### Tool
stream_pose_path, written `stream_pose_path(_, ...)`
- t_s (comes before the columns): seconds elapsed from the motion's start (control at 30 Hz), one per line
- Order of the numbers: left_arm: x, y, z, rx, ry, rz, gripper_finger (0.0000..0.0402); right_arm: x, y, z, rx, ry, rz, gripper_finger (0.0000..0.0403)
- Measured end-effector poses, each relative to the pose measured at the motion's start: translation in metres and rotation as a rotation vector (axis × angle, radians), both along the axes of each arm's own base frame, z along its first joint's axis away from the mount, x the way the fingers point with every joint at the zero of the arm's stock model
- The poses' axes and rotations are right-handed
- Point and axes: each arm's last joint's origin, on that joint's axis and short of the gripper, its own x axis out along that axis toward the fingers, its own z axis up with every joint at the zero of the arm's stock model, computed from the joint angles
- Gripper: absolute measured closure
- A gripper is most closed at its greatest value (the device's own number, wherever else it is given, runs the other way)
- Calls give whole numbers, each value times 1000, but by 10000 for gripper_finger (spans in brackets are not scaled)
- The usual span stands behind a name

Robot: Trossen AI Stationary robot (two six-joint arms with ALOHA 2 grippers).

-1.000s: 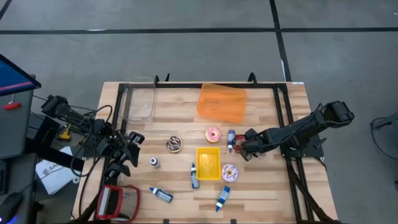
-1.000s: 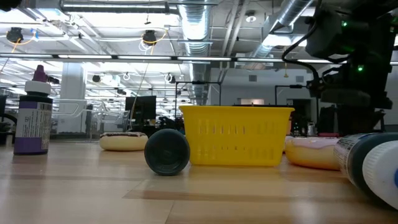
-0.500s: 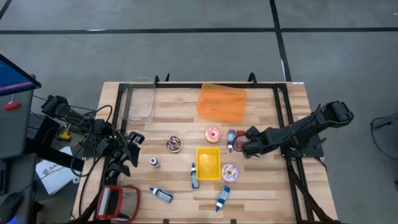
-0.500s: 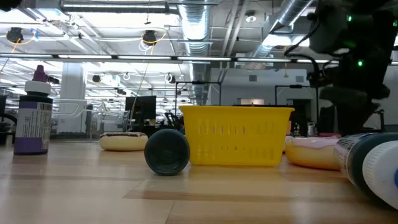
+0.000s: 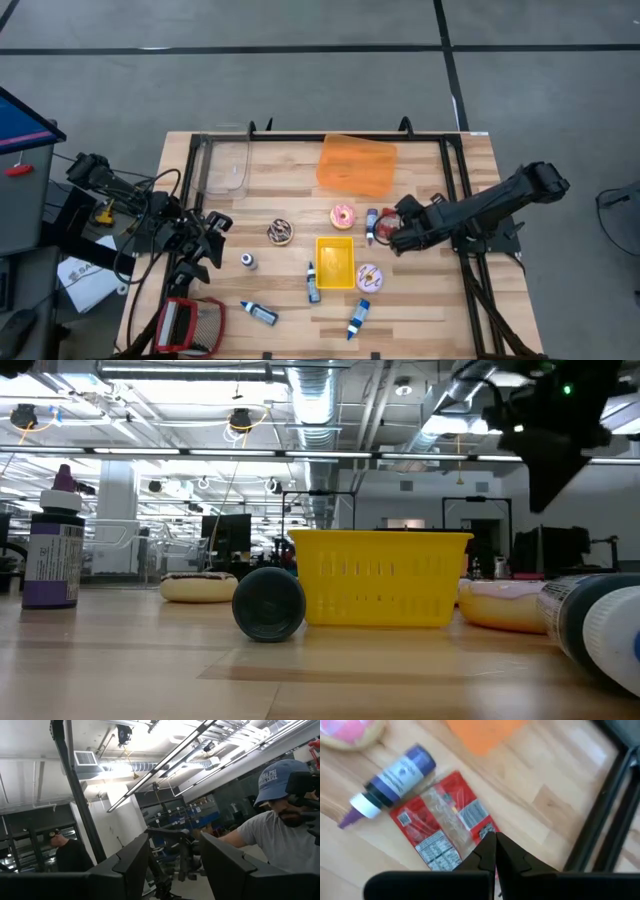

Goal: Pick & Place Food Item
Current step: Put the red popcorn bag into the orange bin

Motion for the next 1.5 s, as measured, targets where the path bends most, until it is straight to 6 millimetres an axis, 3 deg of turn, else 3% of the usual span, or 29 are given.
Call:
stream_pose_path(0.13, 0, 0, 0, 0, 0, 0, 231, 4, 0, 15, -6, -15, 8, 403)
stream_pose_path(0.5, 0, -1, 0, -4, 6, -10, 231, 1, 10, 15, 54, -17, 5, 394)
stream_pose_path(0.67, -2, -4, 0, -3, 3, -29, 231, -12, 23, 7, 68, -63, -127, 331)
stream_pose_path(0.9, -5, -7, 1, -5, -15, -55, 231, -34, 39, -46, 201, -141, -322, 216)
stream_pose_path(1.03, -6, -8, 2, -7, -27, -57, 231, -38, 39, -57, 212, -187, -397, 178)
stream_pose_path(1.3, -7, -7, 4, -14, -45, -56, 231, -51, 50, -58, 183, -265, -529, 182)
stream_pose_path(1.5, -9, -10, 4, -11, -50, -85, 231, -41, 50, -72, 181, -285, -556, 200)
